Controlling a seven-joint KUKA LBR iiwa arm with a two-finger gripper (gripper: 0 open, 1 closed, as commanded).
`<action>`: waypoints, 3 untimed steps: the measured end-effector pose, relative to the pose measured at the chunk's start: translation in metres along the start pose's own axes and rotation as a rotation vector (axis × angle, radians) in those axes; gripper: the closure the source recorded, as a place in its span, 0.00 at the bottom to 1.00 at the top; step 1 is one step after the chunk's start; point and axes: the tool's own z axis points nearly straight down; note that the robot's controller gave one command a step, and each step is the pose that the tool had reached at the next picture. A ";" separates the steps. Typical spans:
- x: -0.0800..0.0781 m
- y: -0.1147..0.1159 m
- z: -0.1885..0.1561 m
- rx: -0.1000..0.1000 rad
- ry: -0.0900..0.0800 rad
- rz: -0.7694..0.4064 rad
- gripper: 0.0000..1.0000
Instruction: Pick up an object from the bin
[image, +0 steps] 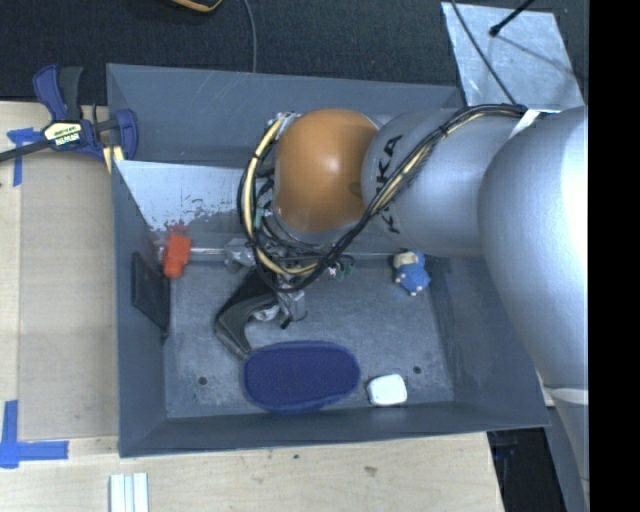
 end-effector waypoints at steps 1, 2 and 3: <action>0.011 0.085 -0.001 -0.005 -0.002 0.113 0.00; 0.011 0.080 0.000 0.000 -0.006 0.119 1.00; 0.012 0.080 -0.012 -0.001 -0.002 0.120 1.00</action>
Offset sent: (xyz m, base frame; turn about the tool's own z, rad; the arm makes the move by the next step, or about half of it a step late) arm -0.0597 0.0565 0.0001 0.1178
